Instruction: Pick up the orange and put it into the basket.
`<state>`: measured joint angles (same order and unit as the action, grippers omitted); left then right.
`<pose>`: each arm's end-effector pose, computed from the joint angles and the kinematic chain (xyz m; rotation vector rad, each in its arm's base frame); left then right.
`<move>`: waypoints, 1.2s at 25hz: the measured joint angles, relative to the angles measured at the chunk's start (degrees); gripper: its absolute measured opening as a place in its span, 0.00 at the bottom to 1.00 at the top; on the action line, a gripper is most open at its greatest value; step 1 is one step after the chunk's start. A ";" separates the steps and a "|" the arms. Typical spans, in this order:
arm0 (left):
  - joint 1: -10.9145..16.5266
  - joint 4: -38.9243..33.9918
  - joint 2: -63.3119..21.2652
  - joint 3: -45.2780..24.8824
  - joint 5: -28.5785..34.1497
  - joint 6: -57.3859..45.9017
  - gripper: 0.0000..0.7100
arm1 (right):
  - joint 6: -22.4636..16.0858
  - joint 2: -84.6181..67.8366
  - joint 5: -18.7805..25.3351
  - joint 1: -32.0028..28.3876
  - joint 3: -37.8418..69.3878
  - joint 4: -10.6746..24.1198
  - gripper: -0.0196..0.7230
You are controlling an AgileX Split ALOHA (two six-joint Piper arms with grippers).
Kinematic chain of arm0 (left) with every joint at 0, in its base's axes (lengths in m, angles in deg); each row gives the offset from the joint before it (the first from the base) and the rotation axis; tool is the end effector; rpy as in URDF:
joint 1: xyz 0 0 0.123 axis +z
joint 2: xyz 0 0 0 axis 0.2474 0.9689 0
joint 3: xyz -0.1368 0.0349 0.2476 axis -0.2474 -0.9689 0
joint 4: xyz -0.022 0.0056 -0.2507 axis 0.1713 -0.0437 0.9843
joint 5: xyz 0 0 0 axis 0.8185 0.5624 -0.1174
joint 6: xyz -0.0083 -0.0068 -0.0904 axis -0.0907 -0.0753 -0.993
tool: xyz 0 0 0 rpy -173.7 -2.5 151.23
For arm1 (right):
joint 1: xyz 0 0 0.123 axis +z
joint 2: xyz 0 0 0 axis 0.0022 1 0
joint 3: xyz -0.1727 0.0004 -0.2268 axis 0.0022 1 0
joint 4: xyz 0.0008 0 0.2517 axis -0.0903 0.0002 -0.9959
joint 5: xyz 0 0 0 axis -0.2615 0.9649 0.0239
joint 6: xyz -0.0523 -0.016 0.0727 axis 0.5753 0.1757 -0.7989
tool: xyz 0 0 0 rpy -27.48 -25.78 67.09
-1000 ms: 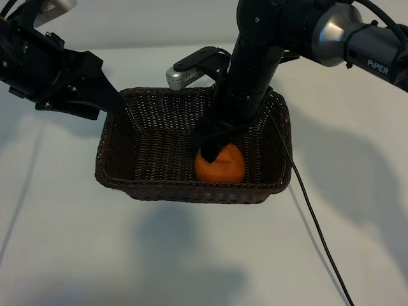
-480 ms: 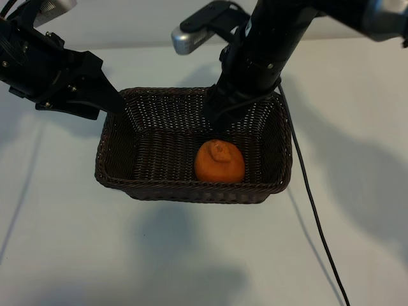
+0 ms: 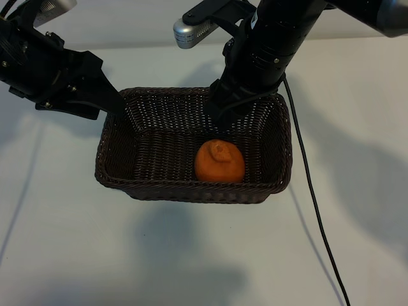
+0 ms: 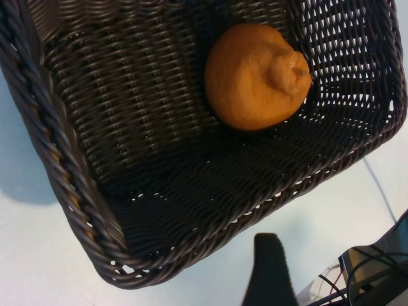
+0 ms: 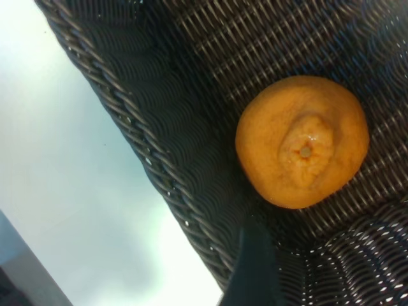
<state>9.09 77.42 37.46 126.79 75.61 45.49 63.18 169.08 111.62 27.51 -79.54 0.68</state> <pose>0.3047 -0.0773 0.3062 0.3172 2.7418 -0.8152 0.3479 0.2045 0.2948 -1.0125 2.6826 0.3969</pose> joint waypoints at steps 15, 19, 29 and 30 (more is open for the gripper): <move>0.00 0.00 0.00 0.00 0.00 0.00 0.77 | 0.39 -7.51 0.41 -3.46 0.06 1.13 0.73; 0.00 0.00 0.00 0.00 0.00 0.00 0.77 | 0.52 -9.91 0.22 -5.58 1.58 1.45 0.73; 0.00 0.00 0.00 0.00 0.00 0.00 0.77 | 1.47 -18.74 0.34 -12.28 12.24 4.02 0.73; 0.00 0.00 0.00 0.00 0.00 0.00 0.77 | 1.51 -19.49 0.34 -12.87 13.07 3.96 0.73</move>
<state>9.09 77.42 37.46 126.79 75.61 45.49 64.69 149.59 111.97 14.63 -66.46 4.64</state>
